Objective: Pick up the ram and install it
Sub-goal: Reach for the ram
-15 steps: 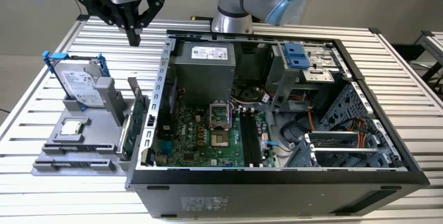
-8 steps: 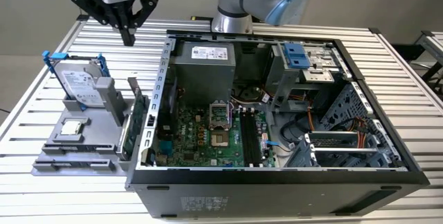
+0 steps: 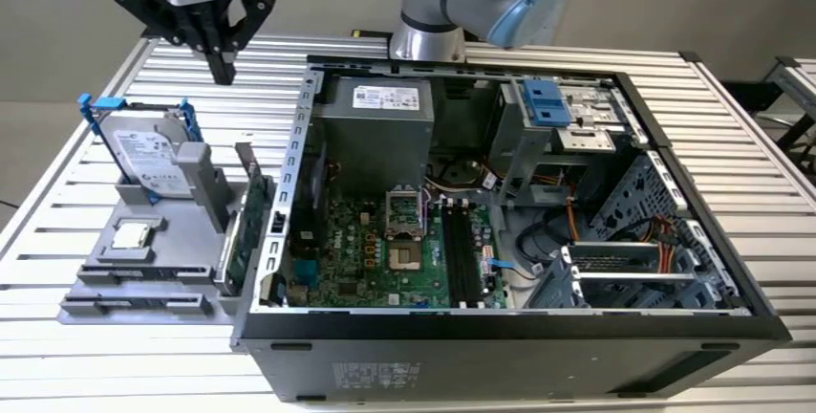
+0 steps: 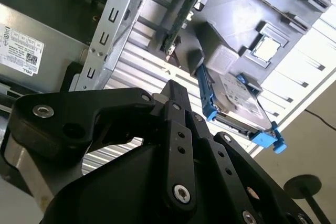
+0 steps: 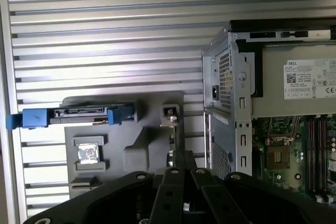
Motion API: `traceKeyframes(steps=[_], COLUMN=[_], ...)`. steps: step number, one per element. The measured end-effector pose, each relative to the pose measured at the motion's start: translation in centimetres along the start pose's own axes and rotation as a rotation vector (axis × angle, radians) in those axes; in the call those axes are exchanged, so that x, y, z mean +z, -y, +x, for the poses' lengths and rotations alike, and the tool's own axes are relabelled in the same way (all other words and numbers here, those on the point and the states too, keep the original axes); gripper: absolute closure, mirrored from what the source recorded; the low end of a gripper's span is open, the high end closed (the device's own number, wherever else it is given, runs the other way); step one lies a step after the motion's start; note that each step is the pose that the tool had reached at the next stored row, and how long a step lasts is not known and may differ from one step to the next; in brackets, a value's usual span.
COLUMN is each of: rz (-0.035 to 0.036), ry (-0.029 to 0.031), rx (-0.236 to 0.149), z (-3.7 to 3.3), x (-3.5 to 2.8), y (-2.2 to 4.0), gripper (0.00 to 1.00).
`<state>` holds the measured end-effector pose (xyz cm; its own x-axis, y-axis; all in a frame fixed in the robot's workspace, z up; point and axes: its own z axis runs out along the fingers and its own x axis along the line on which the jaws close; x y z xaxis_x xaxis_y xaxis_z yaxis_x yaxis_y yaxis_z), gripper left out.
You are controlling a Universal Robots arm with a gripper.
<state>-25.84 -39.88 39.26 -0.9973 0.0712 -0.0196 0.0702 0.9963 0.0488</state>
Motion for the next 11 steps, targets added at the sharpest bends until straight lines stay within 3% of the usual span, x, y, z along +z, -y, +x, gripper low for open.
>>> traceKeyframes(steps=[11], rz=[0.0001], ry=[0.0000], rx=[0.000], z=[1.80], x=[-0.04], y=[0.13], gripper=[1.00])
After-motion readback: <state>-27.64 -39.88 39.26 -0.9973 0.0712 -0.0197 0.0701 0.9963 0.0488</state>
